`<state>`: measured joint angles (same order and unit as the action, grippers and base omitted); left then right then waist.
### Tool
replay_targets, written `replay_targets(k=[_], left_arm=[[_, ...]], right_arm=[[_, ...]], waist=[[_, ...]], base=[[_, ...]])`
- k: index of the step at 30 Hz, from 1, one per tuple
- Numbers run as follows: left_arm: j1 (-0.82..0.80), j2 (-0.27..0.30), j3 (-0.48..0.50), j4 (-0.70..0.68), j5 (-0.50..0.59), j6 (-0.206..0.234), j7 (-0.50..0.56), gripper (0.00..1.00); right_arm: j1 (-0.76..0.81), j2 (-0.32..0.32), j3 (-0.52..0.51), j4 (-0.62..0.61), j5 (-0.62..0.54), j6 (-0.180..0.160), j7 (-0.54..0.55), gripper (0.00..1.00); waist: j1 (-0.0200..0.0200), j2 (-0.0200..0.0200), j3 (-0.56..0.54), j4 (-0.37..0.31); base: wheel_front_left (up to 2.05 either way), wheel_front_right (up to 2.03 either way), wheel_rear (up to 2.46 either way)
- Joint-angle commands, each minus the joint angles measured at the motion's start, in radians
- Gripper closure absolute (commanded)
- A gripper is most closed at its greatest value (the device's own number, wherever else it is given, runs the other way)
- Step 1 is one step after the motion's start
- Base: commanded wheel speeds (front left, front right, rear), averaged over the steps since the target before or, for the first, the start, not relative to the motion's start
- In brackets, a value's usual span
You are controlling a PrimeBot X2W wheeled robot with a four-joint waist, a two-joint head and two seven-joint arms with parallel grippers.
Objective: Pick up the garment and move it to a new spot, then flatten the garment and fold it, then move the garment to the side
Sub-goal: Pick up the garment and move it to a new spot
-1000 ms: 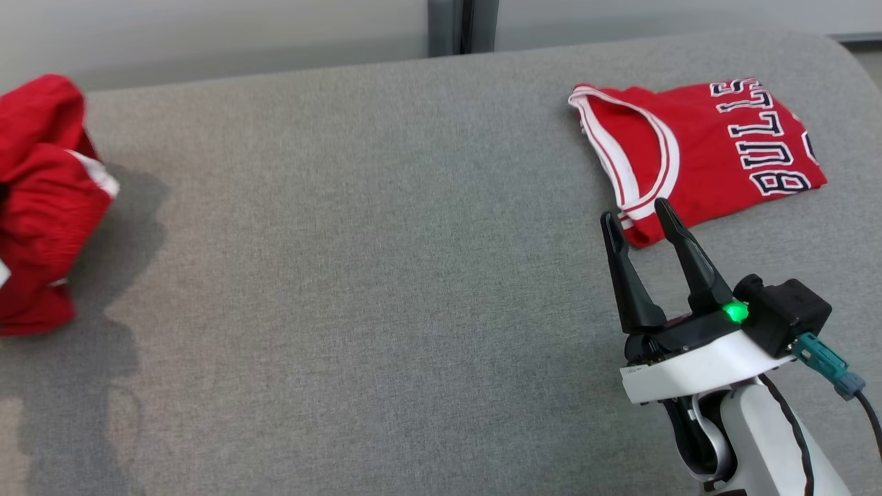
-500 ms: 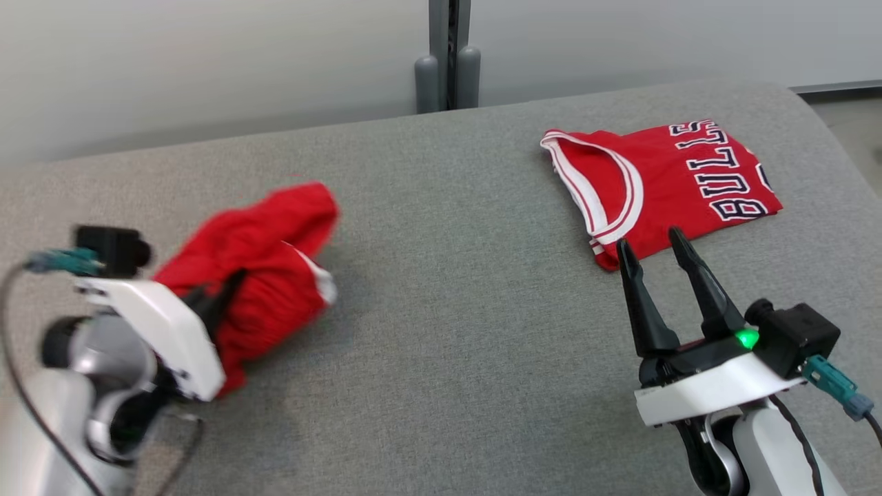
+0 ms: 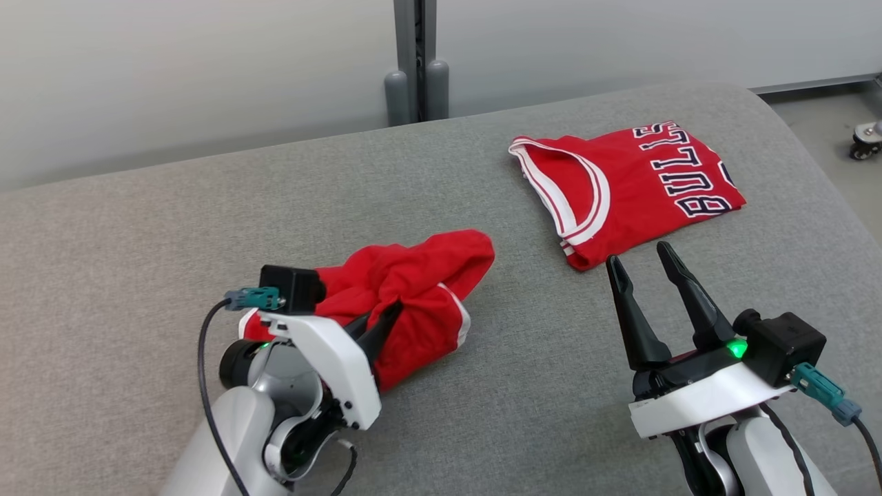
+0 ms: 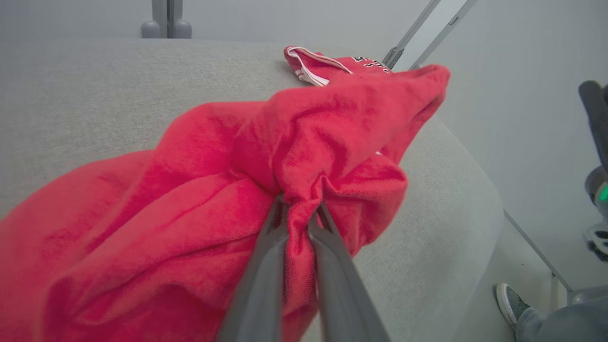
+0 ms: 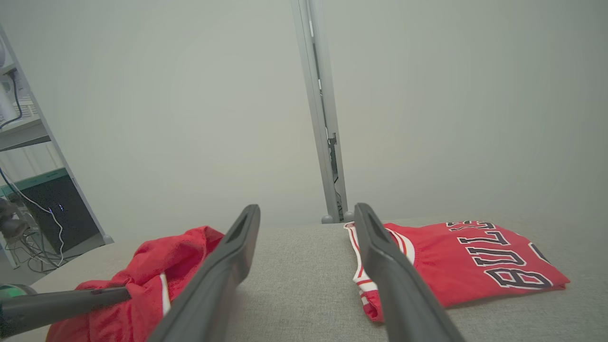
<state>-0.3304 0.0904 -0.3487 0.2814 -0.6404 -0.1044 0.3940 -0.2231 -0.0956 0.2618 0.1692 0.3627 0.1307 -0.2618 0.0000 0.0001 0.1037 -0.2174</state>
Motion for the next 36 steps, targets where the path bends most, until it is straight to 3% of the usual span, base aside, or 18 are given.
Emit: replay_targets(k=[1, 8, 9, 10, 21, 36], left_arm=[[-0.024, -0.004, -0.004, 0.011, 0.005, -0.001, -0.02, 1.0], [-0.086, -0.032, -0.064, 0.115, -0.028, -0.005, -0.093, 1.0], [-0.092, -0.033, -0.076, 0.128, -0.033, -0.006, -0.094, 0.61], [-0.098, -0.035, -0.087, 0.139, -0.037, -0.007, -0.098, 0.0], [-0.134, -0.026, -0.106, 0.137, -0.053, -0.006, -0.195, 0.0], [0.015, 0.161, 0.014, -0.034, 0.037, 0.089, -0.403, 0.0]], right_arm=[[-0.009, -0.003, -0.005, -0.002, 0.005, 0.001, -0.004, 0.0], [-0.014, 0.0, -0.004, 0.005, 0.007, 0.001, -0.004, 0.0], [-0.012, 0.001, -0.005, 0.007, 0.007, 0.001, -0.004, 0.0], [-0.011, 0.001, -0.007, 0.01, 0.006, 0.001, -0.004, 0.0], [0.0, -0.003, -0.03, 0.017, -0.001, 0.001, -0.004, 0.0], [0.036, -0.02, -0.053, 0.013, -0.002, 0.001, -0.004, 0.0]], waist=[[0.0, -0.0001, 0.004, -0.007], [0.0, -0.0001, 0.011, -0.024], [0.0, -0.0001, 0.012, -0.024], [0.0, -0.0001, 0.013, -0.023], [0.0, -0.0001, 0.003, 0.023], [0.0, -0.0001, -0.029, 0.078]], base=[[0.0, 0.0, 0.0], [0.0, 0.0, 0.0], [0.0, 0.0, 0.0], [0.0, 0.0, 0.0], [0.0, 0.0, 0.0], [0.0, 0.0, 0.0]])
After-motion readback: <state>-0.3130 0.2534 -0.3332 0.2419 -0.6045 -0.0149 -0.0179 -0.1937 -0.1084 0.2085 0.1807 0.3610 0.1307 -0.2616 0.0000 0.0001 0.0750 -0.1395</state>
